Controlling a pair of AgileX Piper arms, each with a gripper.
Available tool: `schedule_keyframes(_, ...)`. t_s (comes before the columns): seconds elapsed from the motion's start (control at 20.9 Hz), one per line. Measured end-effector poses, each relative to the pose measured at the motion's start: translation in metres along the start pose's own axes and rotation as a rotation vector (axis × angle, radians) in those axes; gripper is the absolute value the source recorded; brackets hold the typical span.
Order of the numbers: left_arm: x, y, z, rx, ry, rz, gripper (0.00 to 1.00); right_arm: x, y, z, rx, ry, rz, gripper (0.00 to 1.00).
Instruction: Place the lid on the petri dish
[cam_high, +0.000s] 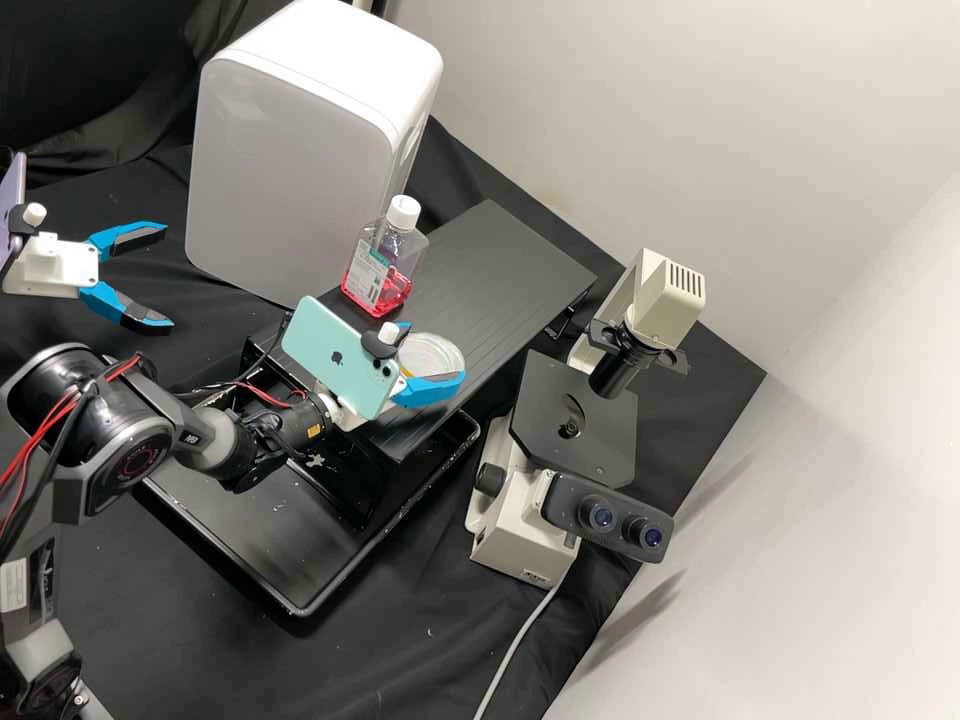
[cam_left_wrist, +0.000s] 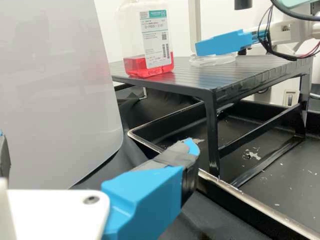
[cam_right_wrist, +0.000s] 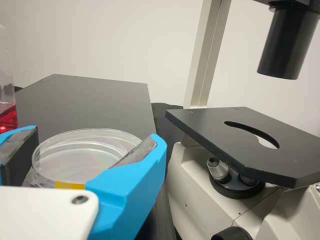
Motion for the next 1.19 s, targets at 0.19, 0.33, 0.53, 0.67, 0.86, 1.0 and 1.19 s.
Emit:
schedule_keyframes(0.19,0.000,0.0000,0.000,0.000,0.000,0.000,1.00,0.000,0.000,-0.001,0.000,0.002,-0.001,0.00)
schedule_keyframes(0.33,0.000,0.0000,0.000,0.000,0.000,0.000,1.00,0.000,-0.004,-0.005,0.000,0.014,-0.012,0.00)
schedule_keyframes(0.53,0.000,0.0000,0.000,0.000,0.000,0.000,1.00,-0.002,-0.010,-0.011,0.001,0.030,-0.038,0.00)
schedule_keyframes(0.67,0.000,0.0000,0.000,0.000,0.000,0.000,1.00,-0.002,-0.011,-0.015,0.001,0.040,-0.044,0.00)
schedule_keyframes(0.86,0.000,0.0000,0.000,0.000,0.000,0.000,1.00,-0.003,-0.012,-0.015,-0.005,0.041,-0.048,0.00)
schedule_keyframes(1.0,0.000,0.0000,0.000,0.000,0.000,0.000,1.00,-0.002,-0.011,-0.015,-0.005,0.039,-0.046,0.00)
schedule_keyframes(1.19,0.000,-0.0015,0.000,-0.001,0.001,-0.006,1.00,-0.003,-0.008,-0.008,-0.008,0.020,-0.038,0.00)
